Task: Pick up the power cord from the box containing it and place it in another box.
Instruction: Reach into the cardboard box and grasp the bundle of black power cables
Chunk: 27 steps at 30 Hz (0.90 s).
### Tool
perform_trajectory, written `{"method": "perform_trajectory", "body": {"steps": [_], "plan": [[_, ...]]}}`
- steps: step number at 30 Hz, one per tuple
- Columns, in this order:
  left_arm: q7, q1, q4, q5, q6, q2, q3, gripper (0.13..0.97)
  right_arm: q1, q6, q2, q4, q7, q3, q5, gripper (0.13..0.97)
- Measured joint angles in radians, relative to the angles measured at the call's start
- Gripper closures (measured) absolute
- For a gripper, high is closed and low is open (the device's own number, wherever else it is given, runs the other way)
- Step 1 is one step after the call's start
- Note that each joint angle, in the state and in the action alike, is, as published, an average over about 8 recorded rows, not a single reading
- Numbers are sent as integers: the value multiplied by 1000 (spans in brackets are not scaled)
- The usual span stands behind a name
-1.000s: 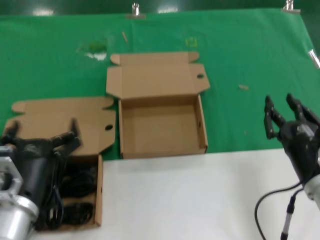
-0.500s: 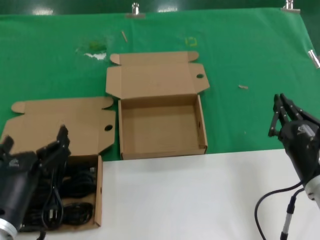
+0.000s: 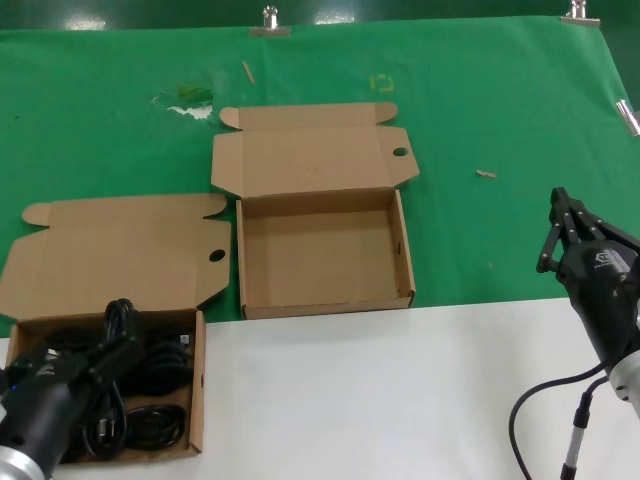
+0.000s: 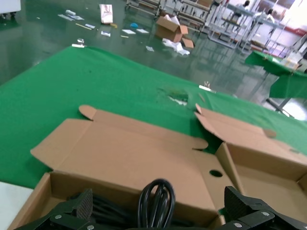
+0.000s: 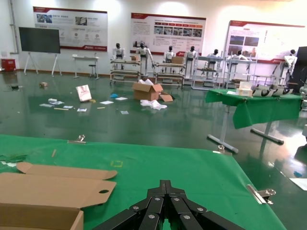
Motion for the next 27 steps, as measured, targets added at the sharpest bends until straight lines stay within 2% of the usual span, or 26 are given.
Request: {"method": "perform_trajectory", "body": {"steps": [5, 13, 18, 27], "plan": [[23, -34, 47, 12, -8, 25, 35, 132, 0, 0, 0, 0, 0, 0, 0, 956], [50, -70, 99, 35, -7, 72, 68, 162, 0, 0, 0, 0, 0, 0, 0, 956], [55, -83, 120, 30, -11, 81, 82, 166, 0, 0, 0, 0, 0, 0, 0, 956], [57, -83, 127, 24, -11, 81, 81, 269, 0, 0, 0, 0, 0, 0, 0, 957]]}}
